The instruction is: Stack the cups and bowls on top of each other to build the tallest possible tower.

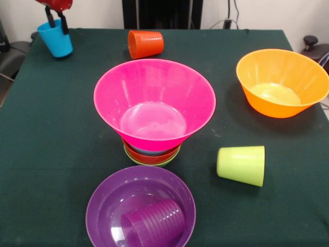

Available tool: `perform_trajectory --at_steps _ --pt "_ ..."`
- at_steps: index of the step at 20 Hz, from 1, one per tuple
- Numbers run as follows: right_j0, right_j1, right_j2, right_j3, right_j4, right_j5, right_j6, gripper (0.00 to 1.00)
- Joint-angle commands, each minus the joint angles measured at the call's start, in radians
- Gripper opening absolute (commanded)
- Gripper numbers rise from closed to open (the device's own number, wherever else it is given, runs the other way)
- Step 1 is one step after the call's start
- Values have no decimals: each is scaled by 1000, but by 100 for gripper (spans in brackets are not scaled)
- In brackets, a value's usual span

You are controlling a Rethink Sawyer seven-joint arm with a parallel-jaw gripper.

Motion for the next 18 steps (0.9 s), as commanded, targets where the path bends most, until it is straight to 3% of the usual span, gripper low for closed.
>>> perform_trajectory --at_steps 1,4,5,18 --pt "34 45 74 -7 -18 30 -33 100" --pt "34 47 74 -4 -15 35 -31 100" --pt "34 46 75 -3 -17 32 -32 0" --pt "32 59 74 -15 -19 22 -26 0"
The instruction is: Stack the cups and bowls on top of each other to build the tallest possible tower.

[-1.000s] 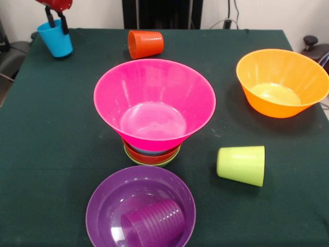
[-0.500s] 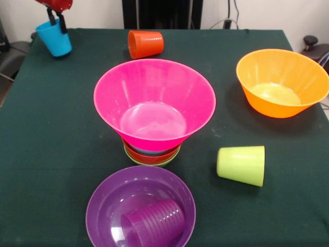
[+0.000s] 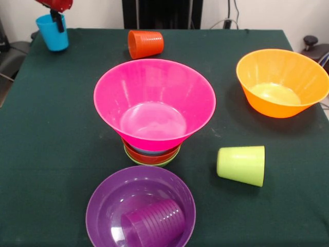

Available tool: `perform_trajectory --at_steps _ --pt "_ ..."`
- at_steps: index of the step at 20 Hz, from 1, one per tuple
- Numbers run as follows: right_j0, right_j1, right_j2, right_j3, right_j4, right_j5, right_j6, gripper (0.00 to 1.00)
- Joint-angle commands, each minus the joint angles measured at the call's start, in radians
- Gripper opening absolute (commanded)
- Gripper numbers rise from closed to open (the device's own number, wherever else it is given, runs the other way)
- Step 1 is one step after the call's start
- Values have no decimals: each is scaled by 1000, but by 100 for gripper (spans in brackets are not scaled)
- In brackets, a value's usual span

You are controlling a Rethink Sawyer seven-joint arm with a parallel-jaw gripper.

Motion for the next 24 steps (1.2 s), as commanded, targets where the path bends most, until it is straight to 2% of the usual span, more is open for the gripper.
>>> perform_trajectory --at_steps 1,5,8,12,17,20,22,24 --pt "33 60 69 -15 -19 19 -24 0" --pt "35 41 73 2 -7 29 -18 0" --pt "47 -31 88 48 37 83 -13 0" --pt "90 -145 91 92 127 202 2 0" --pt "202 -256 3 83 226 403 58 0" --pt "226 -300 -16 70 254 489 46 0" --pt "238 -312 -29 66 270 525 56 0" --pt "263 -300 -46 56 292 538 106 0"
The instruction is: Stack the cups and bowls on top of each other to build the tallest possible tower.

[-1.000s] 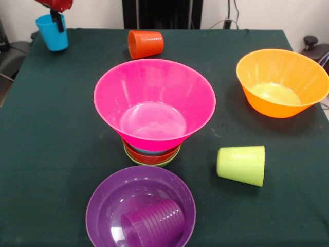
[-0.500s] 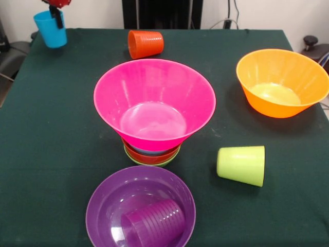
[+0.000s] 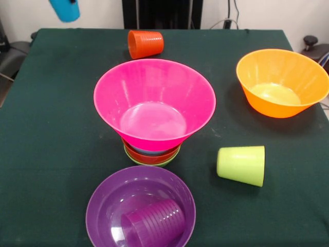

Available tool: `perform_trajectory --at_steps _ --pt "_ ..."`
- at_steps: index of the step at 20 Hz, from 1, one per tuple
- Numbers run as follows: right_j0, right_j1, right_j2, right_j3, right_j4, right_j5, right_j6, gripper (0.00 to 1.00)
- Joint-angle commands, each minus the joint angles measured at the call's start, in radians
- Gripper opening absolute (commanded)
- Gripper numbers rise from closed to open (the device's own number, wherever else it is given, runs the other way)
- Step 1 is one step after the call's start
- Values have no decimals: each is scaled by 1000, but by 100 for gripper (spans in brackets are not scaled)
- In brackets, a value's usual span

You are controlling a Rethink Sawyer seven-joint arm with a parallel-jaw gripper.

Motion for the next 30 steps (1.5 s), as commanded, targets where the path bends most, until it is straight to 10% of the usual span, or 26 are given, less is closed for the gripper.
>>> perform_trajectory --at_steps 1,8,17,30 --pt "114 -56 -29 2 101 201 140 0" --pt "279 34 -131 -189 134 442 337 0" --pt "355 233 -163 -288 151 201 413 0" --pt "467 491 -273 -520 157 182 562 0"
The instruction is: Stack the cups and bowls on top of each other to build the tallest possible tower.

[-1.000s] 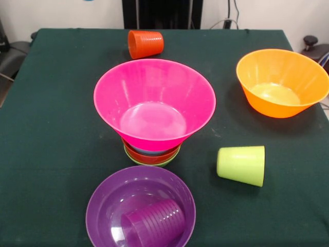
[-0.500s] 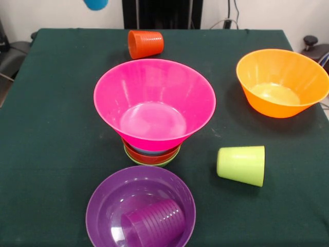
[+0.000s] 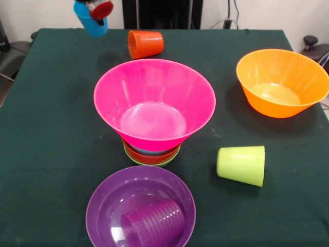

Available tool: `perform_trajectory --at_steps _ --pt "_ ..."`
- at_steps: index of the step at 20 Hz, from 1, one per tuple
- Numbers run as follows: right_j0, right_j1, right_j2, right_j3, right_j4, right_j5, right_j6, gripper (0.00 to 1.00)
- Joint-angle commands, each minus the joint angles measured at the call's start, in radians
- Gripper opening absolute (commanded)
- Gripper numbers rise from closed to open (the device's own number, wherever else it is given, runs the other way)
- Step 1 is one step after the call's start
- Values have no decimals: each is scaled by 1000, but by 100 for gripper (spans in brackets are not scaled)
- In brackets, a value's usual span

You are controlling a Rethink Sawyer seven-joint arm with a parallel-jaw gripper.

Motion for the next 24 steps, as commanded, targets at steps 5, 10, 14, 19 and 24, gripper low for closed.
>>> perform_trajectory --at_steps 5,10,14,19,24 --pt "99 208 -49 -194 56 -68 277 0" --pt "145 173 -85 -191 102 38 289 0" --pt "165 116 -111 -188 118 137 245 0" --pt "165 101 -128 -254 92 242 142 0" --pt "159 80 -125 -252 57 255 78 0"
